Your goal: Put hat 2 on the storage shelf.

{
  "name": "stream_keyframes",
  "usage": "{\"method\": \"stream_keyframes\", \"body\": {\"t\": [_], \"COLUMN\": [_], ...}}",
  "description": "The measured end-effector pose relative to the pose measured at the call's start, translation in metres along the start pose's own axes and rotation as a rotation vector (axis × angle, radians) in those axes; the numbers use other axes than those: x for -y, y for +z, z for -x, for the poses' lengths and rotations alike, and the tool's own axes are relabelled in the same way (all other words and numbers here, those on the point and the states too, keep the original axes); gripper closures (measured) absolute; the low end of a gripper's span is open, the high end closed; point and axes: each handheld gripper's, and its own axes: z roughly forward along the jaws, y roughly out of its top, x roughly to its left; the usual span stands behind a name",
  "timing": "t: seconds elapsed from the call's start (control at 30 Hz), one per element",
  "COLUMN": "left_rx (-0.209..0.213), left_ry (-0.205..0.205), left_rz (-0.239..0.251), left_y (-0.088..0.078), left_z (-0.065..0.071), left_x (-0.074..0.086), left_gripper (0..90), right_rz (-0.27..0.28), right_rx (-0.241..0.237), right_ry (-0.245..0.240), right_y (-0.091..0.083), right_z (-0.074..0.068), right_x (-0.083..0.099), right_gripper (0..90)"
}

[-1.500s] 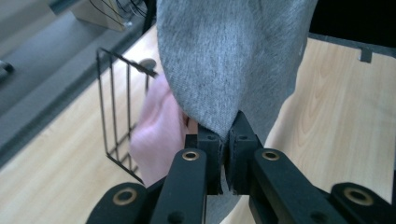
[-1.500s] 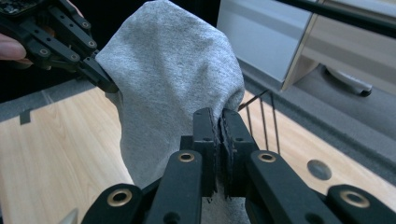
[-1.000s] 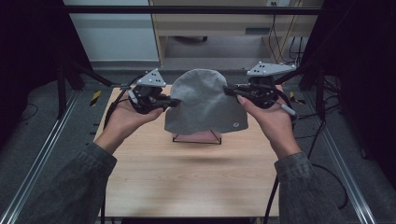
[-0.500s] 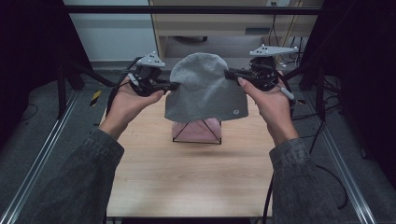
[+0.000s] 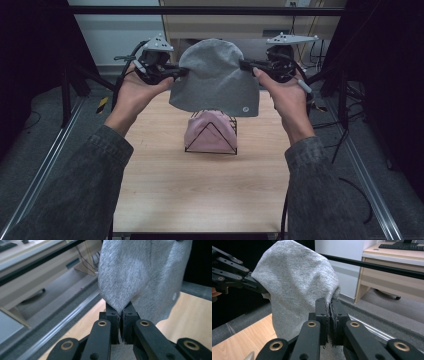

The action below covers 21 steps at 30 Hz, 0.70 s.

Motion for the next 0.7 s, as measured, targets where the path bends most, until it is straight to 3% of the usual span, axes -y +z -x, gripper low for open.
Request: {"method": "stream_keyframes", "body": {"t": [0.2,0.27,0.43,0.53,0.63,0.7], "left_rx": [-0.036,-0.039,-0.036,-0.041,-0.054,-0.044], "left_ry": [-0.013,-0.021,-0.039,-0.061,-0.037,-0.076], "left_rz": [-0.019,-0.001,-0.02,-0.007,-0.032,-0.013], "left_y": [0.02,0.024,0.037,0.045,0.055,0.06], "left_z": [-0.011,-0.012,-0.018,-0.02,-0.021,-0.021], "left_x": [0.012,0.014,0.021,0.026,0.03,0.036], "left_gripper": [86.2,86.2,86.2,86.2,86.2,86.2], "right_rz": [-0.004,0.003,-0.013,-0.024,-0.037,-0.039], "right_rx": [0.045,0.047,0.063,0.077,0.093,0.099], "right_ry": [-0.007,-0.001,0.008,0.007,0.013,0.022], "right_y": [0.024,0.029,0.04,0.045,0.052,0.057], "right_z": [0.014,0.017,0.022,0.024,0.026,0.028], "right_x": [0.005,0.007,0.013,0.019,0.028,0.034], "right_gripper": [86.3,86.3,86.3,86.3,86.3,86.3]}}
